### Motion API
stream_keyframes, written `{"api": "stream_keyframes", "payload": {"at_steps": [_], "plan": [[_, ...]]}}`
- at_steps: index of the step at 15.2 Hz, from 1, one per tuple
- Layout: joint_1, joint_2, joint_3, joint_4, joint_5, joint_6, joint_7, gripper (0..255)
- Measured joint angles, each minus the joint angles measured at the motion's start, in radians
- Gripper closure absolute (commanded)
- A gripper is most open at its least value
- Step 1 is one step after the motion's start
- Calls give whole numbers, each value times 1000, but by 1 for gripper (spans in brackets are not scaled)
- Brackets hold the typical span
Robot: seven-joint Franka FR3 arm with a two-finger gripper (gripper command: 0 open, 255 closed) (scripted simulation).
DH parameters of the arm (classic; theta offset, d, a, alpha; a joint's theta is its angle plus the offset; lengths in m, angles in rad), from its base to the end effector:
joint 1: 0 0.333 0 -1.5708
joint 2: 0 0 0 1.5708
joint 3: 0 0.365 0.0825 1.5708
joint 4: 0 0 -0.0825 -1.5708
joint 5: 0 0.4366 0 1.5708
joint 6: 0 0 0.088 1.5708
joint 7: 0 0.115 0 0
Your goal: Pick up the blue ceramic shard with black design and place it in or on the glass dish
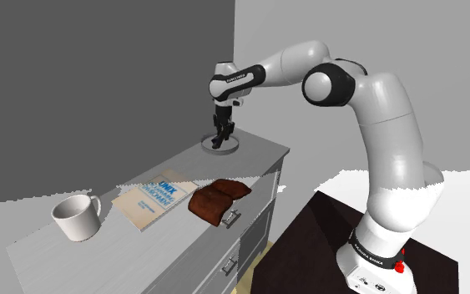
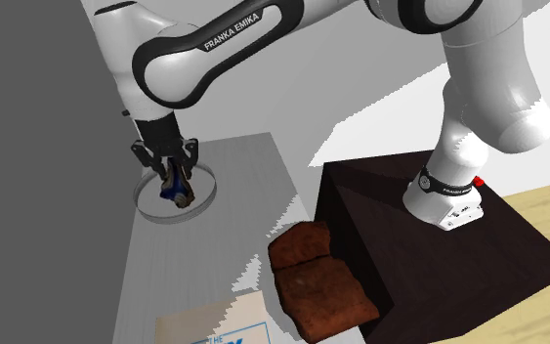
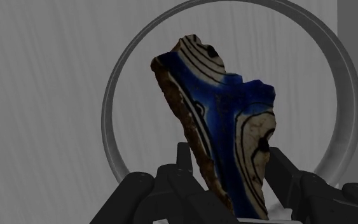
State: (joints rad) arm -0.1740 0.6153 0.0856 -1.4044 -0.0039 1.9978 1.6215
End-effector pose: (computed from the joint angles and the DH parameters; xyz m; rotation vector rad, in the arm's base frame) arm 0.7882 -0.0836 0.3527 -2.0325 2.3689 0.0720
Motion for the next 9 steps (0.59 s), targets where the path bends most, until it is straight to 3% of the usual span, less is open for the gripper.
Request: {"api": "stream_keyframes", "payload": {"at_steps": [7,8,9], "plan": [[0,5,0,-7,0,12,0,255],[0,5,0,-7,0,12,0,0],[0,5,0,-6,0,12,0,0]]}}
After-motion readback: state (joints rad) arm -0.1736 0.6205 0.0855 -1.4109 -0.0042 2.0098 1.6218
